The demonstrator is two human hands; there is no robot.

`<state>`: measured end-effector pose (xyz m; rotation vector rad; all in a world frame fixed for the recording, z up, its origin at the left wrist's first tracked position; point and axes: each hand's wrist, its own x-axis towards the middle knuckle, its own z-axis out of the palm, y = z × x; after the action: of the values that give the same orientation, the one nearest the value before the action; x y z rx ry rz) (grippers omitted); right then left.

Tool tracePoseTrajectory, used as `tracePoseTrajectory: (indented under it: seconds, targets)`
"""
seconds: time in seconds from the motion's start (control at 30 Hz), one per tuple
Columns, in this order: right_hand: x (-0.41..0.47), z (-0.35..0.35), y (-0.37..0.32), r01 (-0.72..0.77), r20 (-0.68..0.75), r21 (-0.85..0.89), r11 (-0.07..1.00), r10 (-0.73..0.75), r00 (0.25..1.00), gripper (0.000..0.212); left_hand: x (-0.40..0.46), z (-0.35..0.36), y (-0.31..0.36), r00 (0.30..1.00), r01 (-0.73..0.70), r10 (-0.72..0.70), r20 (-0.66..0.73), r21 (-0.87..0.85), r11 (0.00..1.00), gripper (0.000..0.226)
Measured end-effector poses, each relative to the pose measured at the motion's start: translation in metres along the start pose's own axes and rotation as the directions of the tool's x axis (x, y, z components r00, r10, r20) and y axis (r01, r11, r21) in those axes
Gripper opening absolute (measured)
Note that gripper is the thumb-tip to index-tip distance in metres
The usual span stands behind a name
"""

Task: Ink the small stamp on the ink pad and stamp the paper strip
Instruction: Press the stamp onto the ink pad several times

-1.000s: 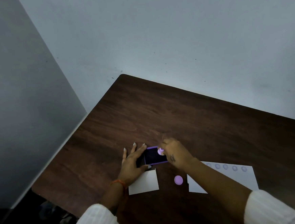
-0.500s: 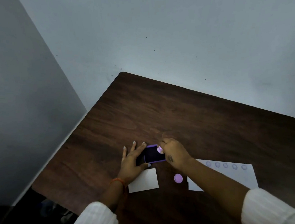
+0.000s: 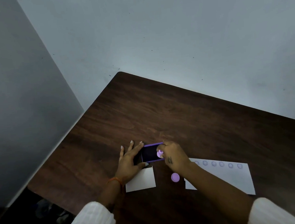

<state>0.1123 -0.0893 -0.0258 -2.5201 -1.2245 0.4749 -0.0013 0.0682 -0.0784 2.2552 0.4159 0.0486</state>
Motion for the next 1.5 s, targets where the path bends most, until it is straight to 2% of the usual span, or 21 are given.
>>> tracePoseTrajectory:
  seconds: [0.07, 0.17, 0.23, 0.33, 0.47, 0.63, 0.7, 0.83, 1.0, 1.17, 1.27, 1.4, 1.5]
  targets:
    - [0.0, -0.001, 0.002, 0.009, 0.005, -0.004, 1.0, -0.009, 1.0, 0.02, 0.0, 0.0, 0.0, 1.0, -0.002, 0.002, 0.001, 0.001, 1.0, 0.078]
    - [-0.002, -0.002, 0.003, 0.102, 0.073, -0.135, 0.986, -0.092, 0.993, 0.026, 0.0, 0.0, -0.001, 1.0, -0.004, 0.004, 0.006, -0.002, 1.0, 0.079]
    - [-0.004, 0.001, 0.002, 0.116, 0.061, -0.143, 0.983, -0.109, 0.992, 0.027, 0.0, 0.0, 0.0, 1.0, -0.008, 0.008, 0.002, -0.01, 1.0, 0.079]
    - [-0.004, -0.005, -0.002, 0.041, -0.014, -0.033, 0.999, -0.042, 0.999, 0.021, 0.0, 0.0, 0.0, 1.0, -0.003, 0.003, 0.002, -0.003, 1.0, 0.078]
    - [0.009, -0.026, -0.004, -0.042, 0.002, 0.121, 0.992, 0.042, 0.999, 0.022, 0.0, -0.002, 0.002, 1.0, -0.002, 0.002, 0.01, -0.009, 1.0, 0.077]
    - [0.012, -0.014, -0.007, 0.001, 0.062, -0.087, 0.996, 0.004, 0.998, 0.026, 0.0, -0.001, 0.001, 1.0, -0.006, 0.006, 0.0, 0.008, 1.0, 0.077]
    - [0.013, -0.012, -0.005, 0.005, 0.067, -0.102, 0.995, 0.002, 0.998, 0.025, 0.0, -0.001, 0.0, 1.0, -0.009, 0.009, -0.003, 0.013, 1.0, 0.077]
    - [0.016, -0.014, -0.001, -0.008, -0.018, -0.043, 0.999, 0.007, 1.0, 0.021, -0.001, 0.0, 0.0, 1.0, -0.005, 0.005, -0.003, 0.01, 1.0, 0.078]
    - [0.02, -0.02, 0.001, 0.122, 0.114, -0.16, 0.98, -0.105, 0.988, 0.025, 0.0, 0.0, -0.001, 1.0, -0.01, 0.01, 0.001, 0.013, 1.0, 0.078]
    - [0.014, -0.011, -0.01, 0.046, 0.053, -0.224, 0.974, -0.035, 0.998, 0.03, 0.0, 0.0, -0.001, 1.0, -0.021, 0.021, -0.008, 0.017, 1.0, 0.077]
    - [0.015, -0.012, -0.006, 0.111, 0.082, -0.269, 0.957, -0.092, 0.992, 0.031, -0.001, 0.0, 0.0, 1.0, -0.02, 0.021, -0.01, 0.011, 1.0, 0.077]
    - [0.011, -0.012, -0.011, 0.022, 0.018, -0.185, 0.982, -0.019, 1.0, 0.032, -0.001, -0.001, 0.003, 1.0, -0.011, 0.011, -0.011, 0.004, 1.0, 0.077]
    - [0.011, -0.014, -0.016, -0.031, -0.016, -0.078, 0.996, 0.03, 0.999, 0.02, -0.001, -0.002, 0.004, 1.0, -0.004, 0.004, -0.006, -0.003, 1.0, 0.077]
